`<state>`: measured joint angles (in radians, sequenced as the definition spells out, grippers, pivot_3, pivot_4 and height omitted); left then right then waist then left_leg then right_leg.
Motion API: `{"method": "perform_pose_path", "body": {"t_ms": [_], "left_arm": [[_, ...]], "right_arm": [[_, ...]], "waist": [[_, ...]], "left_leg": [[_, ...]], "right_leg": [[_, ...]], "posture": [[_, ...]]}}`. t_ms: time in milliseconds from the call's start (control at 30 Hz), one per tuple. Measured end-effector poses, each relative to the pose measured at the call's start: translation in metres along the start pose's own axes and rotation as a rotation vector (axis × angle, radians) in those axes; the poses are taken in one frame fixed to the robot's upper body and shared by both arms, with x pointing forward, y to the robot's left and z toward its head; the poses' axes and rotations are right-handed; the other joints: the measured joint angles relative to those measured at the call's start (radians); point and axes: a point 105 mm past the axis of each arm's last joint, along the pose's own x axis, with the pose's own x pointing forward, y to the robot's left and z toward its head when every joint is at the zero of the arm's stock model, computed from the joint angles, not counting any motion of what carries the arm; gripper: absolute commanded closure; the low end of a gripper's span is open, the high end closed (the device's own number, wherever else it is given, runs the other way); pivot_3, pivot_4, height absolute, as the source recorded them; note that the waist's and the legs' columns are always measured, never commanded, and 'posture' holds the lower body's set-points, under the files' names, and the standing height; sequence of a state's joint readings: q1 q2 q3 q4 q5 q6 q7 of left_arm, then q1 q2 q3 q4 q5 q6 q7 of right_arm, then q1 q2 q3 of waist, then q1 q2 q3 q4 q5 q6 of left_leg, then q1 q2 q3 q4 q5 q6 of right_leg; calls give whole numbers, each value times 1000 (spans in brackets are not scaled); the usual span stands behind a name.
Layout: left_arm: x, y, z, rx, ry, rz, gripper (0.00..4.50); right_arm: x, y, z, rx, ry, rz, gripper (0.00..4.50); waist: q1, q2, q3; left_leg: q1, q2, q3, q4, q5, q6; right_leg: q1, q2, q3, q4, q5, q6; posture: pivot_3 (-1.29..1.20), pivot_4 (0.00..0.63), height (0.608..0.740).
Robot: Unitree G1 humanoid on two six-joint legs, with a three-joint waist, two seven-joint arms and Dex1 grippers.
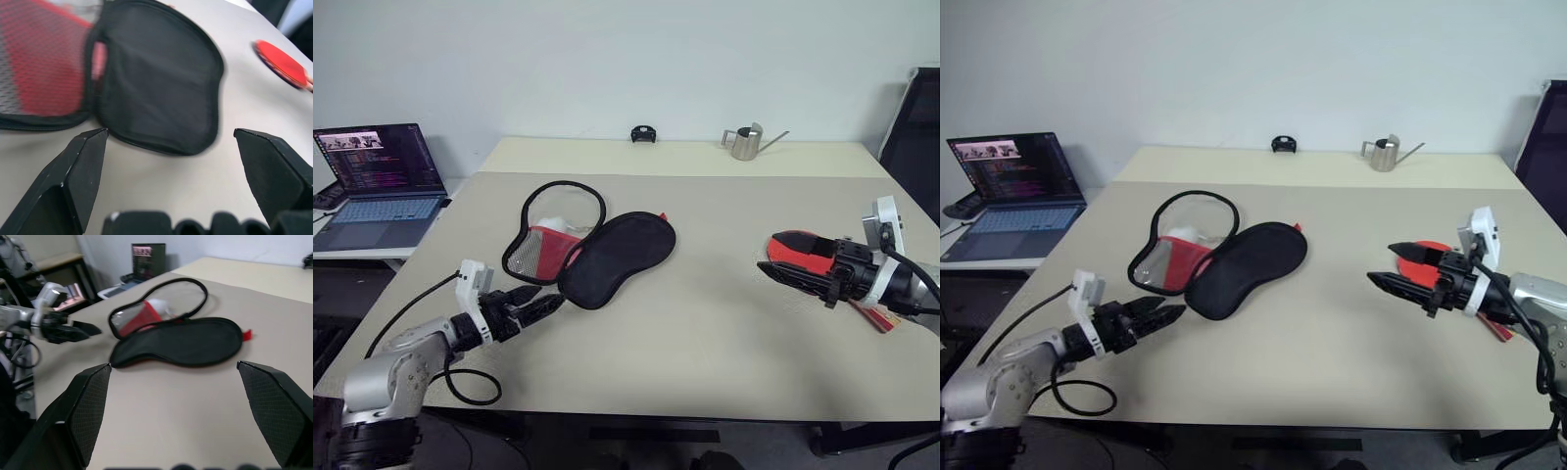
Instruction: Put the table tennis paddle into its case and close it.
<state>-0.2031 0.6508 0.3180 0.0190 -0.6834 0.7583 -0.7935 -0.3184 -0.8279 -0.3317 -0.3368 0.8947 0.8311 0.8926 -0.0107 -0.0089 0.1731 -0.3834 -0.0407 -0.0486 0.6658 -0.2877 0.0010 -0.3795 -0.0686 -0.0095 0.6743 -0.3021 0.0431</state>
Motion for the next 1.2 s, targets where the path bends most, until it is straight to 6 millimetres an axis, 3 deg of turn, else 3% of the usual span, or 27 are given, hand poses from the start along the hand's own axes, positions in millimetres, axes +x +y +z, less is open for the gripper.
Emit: {"method": "perform_pose_path", "body": {"t_ms": [267,567,933,1033,1200], "left_arm": [[12,9,-8,-132,-11,48,16],[21,11,-11,-283,-17,73,16],[52,10,-3,-354,-29,81,16],[65,8,0,-360,-20,84,568],[78,4,-4,-368,11,79,2393]], "right_arm": [[10,28,4,-45,43,139,0],[12,29,5,-50,47,146,0],[13,29,3,-47,51,141,0],[13,29,4,-48,50,139,0],[14,28,4,-48,49,133,0]], "waist": [[2,-2,1],[9,-4,2],[33,-4,1],[36,-4,1],[36,-4,1]], "left_leg": [[0,0,0,0,0,0],[0,0,0,1,0,0],[2,-1,-4,6,0,-1],[1,-2,-6,10,0,-1],[0,-2,-6,10,0,-1]], "right_leg": [[0,0,0,0,0,0],[0,0,0,0,0,0],[4,0,-3,4,0,0],[6,0,-4,5,0,0],[5,0,-4,4,0,1]], "posture": [[0,150,740],[0,150,740],[0,150,740],[0,150,740],[0,150,740]]}}
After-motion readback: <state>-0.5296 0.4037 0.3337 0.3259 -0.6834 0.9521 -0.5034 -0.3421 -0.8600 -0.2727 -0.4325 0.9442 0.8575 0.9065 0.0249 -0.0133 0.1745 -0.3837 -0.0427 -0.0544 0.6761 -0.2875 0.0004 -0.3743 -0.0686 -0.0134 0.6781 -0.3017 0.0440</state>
